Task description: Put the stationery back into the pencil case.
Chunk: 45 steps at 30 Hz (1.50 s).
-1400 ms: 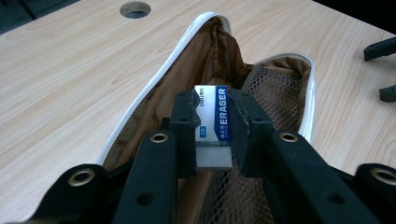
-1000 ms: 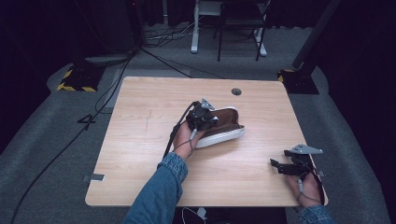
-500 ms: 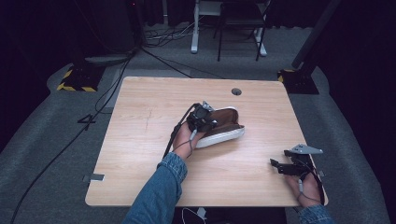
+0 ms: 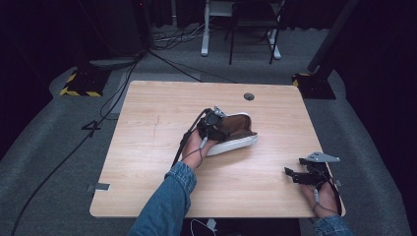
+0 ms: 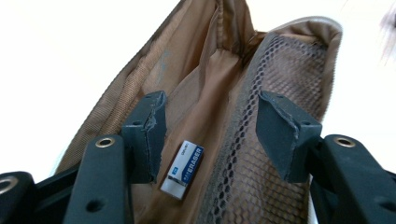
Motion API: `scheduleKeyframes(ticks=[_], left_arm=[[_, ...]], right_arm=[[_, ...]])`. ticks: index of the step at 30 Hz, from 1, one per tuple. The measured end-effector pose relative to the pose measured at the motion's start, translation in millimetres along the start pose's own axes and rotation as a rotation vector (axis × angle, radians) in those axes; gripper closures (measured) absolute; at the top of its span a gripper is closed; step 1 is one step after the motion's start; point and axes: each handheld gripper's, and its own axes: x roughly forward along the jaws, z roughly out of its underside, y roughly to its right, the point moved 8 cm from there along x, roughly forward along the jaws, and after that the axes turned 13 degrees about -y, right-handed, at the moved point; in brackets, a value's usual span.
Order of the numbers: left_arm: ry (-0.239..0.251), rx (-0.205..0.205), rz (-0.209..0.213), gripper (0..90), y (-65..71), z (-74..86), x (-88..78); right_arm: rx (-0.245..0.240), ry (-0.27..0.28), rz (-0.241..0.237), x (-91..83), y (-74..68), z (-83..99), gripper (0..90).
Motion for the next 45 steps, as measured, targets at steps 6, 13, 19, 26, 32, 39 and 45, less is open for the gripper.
scheduleKeyframes(ticks=[6,13,19,26,32,39,45], left_arm=[[0.043,0.011,0.005,40.8,7.4,1.3,-27.2],[0.061,0.02,0.01,39.7,20.0,10.0,-51.5],[0.079,0.009,0.001,37.1,28.0,23.2,-69.3],[0.114,-0.029,0.002,29.2,26.8,38.0,-85.6],[0.115,-0.045,-0.012,27.9,26.9,57.5,-95.7],[0.118,-0.068,-0.04,27.2,19.3,82.6,-112.2],[0.12,-0.088,-0.052,24.0,13.2,104.6,-123.7]], right_arm=[[0.0,0.0,-0.002,0.0,0.0,0.0,21.5],[0.0,0.0,-0.004,0.0,-0.1,-0.1,21.6],[-0.008,0.0,-0.008,0.4,-0.4,-0.6,21.6],[-0.009,0.001,-0.008,0.5,-0.5,-0.7,21.6],[-0.009,0.001,-0.008,0.5,-0.5,-0.7,21.6],[-0.009,0.0,-0.008,0.5,-0.6,-0.6,21.6],[-0.009,0.0,-0.008,0.5,-0.5,-0.6,21.6]])
